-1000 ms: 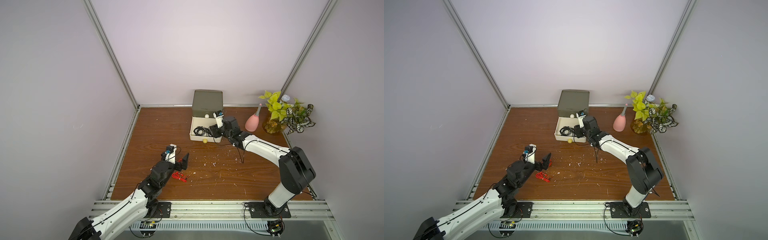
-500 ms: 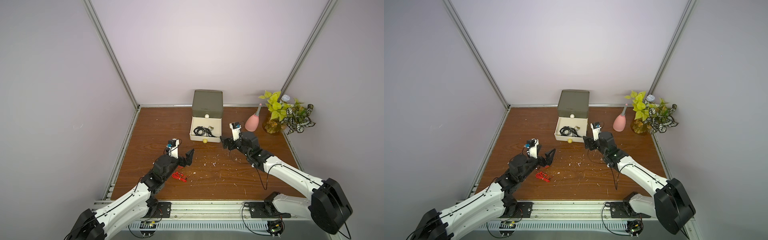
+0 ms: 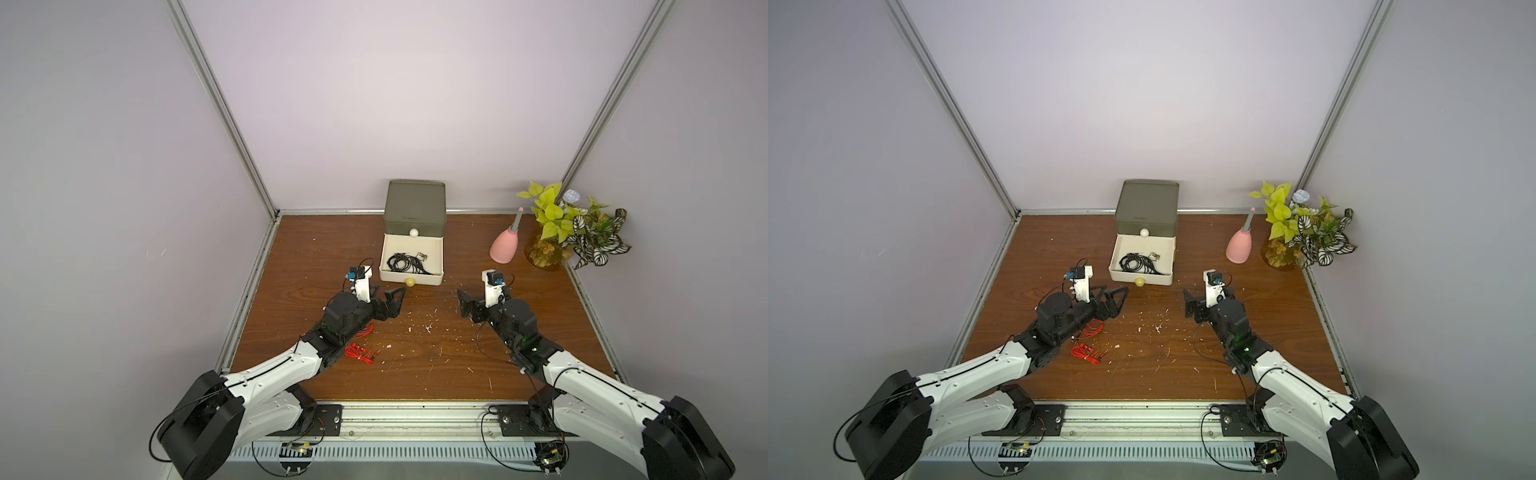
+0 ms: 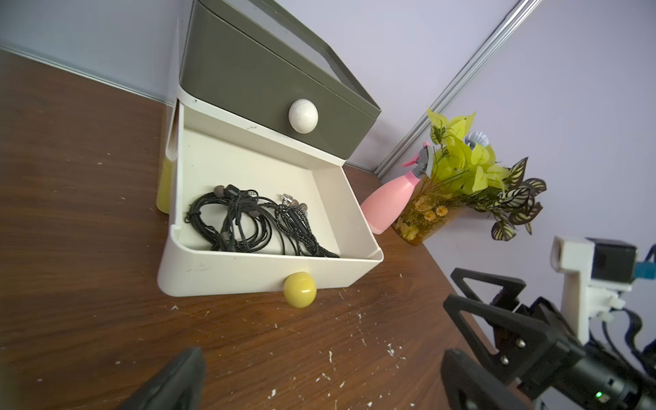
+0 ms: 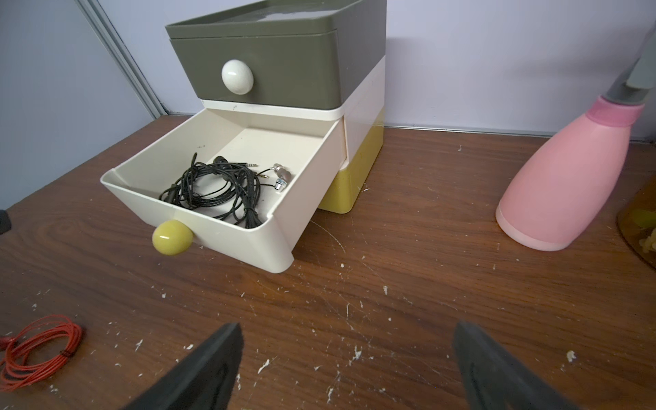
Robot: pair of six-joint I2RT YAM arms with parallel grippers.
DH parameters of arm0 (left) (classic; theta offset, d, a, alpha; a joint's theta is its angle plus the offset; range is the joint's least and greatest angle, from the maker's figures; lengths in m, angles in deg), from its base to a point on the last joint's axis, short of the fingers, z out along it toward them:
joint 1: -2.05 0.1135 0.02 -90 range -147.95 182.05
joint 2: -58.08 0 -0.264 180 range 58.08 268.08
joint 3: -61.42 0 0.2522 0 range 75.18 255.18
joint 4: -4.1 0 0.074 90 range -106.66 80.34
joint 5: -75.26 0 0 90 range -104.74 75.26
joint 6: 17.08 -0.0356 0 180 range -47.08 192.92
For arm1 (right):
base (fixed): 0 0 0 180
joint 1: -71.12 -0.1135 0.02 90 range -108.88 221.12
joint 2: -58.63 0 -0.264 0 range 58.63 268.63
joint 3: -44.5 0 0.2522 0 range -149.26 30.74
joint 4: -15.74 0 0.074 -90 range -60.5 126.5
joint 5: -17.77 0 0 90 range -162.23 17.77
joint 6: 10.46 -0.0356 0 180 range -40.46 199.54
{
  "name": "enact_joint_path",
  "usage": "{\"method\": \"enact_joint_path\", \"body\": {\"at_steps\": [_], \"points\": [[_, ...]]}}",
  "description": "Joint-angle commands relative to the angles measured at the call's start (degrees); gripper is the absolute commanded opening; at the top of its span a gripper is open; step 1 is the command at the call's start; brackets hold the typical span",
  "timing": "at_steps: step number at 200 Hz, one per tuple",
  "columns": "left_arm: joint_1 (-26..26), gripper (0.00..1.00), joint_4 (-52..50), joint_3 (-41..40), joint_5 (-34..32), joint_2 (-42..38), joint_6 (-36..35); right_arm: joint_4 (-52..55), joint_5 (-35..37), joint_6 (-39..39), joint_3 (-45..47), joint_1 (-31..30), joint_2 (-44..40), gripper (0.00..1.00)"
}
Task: Place the wired earphones into the drawer by color
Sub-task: Place the wired earphones in the drawer, then close the drawer in the storage box.
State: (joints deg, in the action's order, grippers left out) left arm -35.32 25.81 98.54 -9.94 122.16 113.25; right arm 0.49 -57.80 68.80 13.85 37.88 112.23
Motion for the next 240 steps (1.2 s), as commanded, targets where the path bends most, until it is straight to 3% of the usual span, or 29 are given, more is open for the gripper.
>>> {"method": "enact_joint_path", "body": {"at_steps": [1, 63, 240], "points": [[0.54, 1.0, 6.19, 1.15, 1.75, 2.66, 6.71, -7.15, 2.67, -1.16, 0.93, 0.34, -2.33, 0.99], [0.45, 1.0, 15.44, 3.47, 3.2, 12.2, 12.98, -7.12, 3.13, -1.14, 1.34, 0.36, -2.91, 0.99], [0.26, 1.0, 17.72, 10.6, 3.73, 22.8, 13.03, -7.55, 3.48, -0.32, 1.94, 0.32, -3.99, 0.99]]}}
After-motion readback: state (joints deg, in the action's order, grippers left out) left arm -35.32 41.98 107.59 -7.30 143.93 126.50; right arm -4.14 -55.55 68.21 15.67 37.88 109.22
